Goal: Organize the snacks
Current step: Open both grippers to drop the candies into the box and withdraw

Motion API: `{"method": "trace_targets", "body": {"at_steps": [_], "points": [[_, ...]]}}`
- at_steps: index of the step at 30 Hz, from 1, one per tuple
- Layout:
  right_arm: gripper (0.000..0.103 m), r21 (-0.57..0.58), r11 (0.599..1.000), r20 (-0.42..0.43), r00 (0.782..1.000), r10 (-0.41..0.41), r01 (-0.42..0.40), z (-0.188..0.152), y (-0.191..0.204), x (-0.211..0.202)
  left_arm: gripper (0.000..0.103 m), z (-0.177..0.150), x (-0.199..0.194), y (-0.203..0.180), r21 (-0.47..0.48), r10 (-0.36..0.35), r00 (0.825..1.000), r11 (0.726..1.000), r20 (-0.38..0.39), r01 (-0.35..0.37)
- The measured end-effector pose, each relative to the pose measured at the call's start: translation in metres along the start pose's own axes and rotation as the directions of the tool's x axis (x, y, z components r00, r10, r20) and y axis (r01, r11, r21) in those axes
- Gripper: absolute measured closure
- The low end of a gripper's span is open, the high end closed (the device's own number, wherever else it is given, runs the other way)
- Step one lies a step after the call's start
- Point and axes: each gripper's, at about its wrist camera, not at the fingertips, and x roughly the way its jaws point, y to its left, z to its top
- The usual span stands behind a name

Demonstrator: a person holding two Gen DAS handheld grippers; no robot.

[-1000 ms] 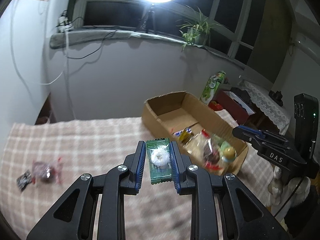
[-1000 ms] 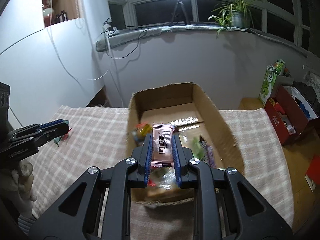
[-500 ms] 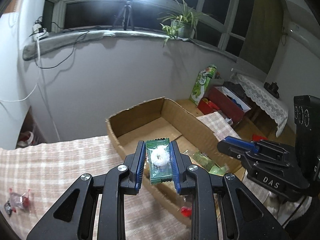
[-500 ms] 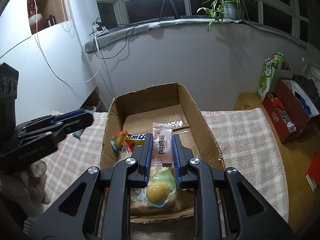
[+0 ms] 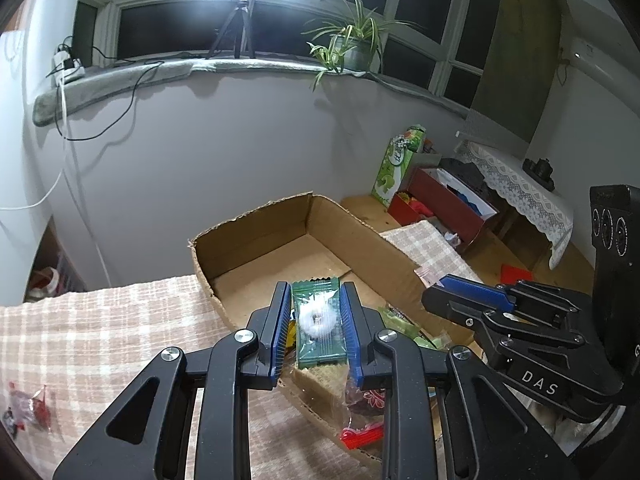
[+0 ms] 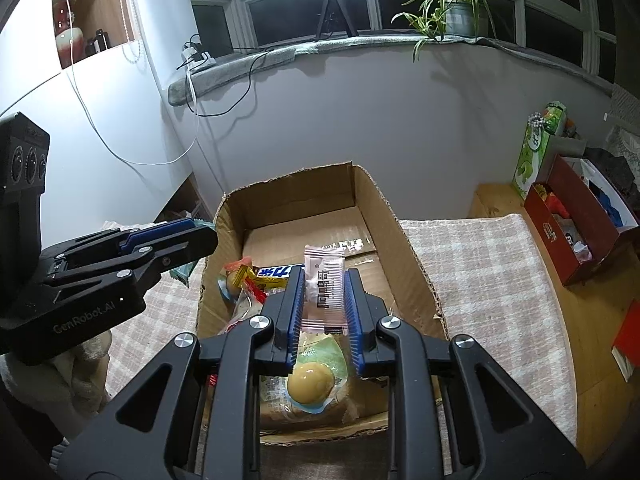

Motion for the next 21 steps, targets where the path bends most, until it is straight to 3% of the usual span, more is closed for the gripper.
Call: {"method": "trace_targets", "body": {"at_steps": [2,3,6,7,21], "points": [[0.082,0.002,1.0,0.001,1.0,-0.006,0.006,0.0,0.0,0.0,0.078,0.001,0.0,0.0,0.0,-0.002,1.0,1.0,0.002,0.002],[0.08,0.003,1.0,-0.001,1.0,-0.009,0.009,0.0,0.0,0.001,0.073,0.001,-0.001,0.0,0.001,-0.001,1.0,1.0,0.003,0.001],[0.051,0.006,1.0,0.009,1.0,-0.027,0.027,-0.001,0.0,-0.001,0.06,0.002,-0.002,0.001,-0.003,0.008,1.0,1.0,0.012,-0.008],[0.049,0.005,0.999,0.014,0.999,-0.032,0.032,-0.001,-0.001,-0.002,0.06,0.002,-0.003,0.001,-0.004,0.009,1.0,1.0,0.014,-0.009],[0.048,-0.018,1.0,0.032,0.999,-0.019,0.02,0.003,0.02,-0.014,0.06,-0.002,-0.028,0.018,-0.018,0.031,0.998,0.999,0.051,-0.03]]}}
